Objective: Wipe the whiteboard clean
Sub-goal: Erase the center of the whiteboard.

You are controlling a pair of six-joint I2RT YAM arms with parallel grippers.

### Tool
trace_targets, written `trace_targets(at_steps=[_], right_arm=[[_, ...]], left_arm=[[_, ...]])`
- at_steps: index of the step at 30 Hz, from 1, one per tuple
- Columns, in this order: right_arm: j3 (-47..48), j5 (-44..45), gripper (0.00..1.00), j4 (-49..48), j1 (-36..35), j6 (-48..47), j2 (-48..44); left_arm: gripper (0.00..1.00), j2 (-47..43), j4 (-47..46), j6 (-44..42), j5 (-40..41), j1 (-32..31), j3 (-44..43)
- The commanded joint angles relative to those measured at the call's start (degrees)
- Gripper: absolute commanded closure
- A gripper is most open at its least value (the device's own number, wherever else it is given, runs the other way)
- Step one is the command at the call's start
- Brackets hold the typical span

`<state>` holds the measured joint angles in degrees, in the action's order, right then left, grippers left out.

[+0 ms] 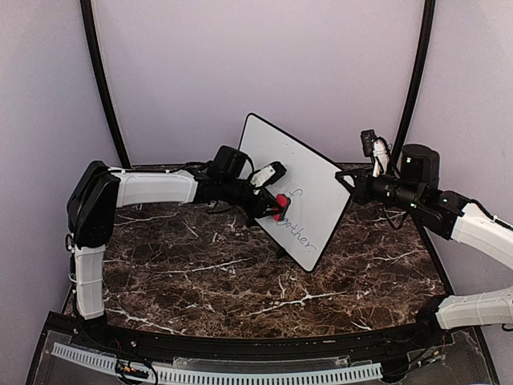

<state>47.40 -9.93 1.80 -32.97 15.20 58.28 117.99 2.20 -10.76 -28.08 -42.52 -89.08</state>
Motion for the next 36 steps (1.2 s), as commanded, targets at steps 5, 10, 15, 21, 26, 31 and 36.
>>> trace_targets(at_steps=[5, 10, 15, 21, 26, 31, 36], right_arm=[[-1.9, -9.1, 1.00, 5.1, -2.4, -6.1, 1.2], [-1.8, -9.2, 1.00, 5.0, -2.3, -6.1, 1.4], [-1.8, -9.1, 1.00, 5.1, -2.3, -6.3, 1.5], [-1.6, -9.0, 1.00, 5.3, -2.4, -6.3, 1.5], [-1.5, -9.0, 1.00, 5.3, -2.4, -6.4, 1.5], [-1.3, -9.1, 1.00, 5.4, -2.4, -6.4, 1.5], [-1.5, -8.9, 1.00, 5.6, -2.4, -6.5, 1.0]], left_arm=[[0.85, -2.1, -3.2, -2.2, 0.2, -1.3, -7.7], [0.85, -2.1, -2.6, -2.8, 0.3, -2.6, -8.5], [0.85, -2.2, -2.5, -3.2, 0.3, -3.6, -9.8], [0.85, -2.8, -4.2, -3.0, 0.5, -5.0, -8.6], [0.85, -3.0, -8.3, -1.8, 1.6, -6.0, -4.8], [0.85, -3.3, -15.0, 0.2, 7.7, -5.1, 1.3], [0.85, -2.6, -18.7, 4.3, 11.9, -1.3, 4.0]])
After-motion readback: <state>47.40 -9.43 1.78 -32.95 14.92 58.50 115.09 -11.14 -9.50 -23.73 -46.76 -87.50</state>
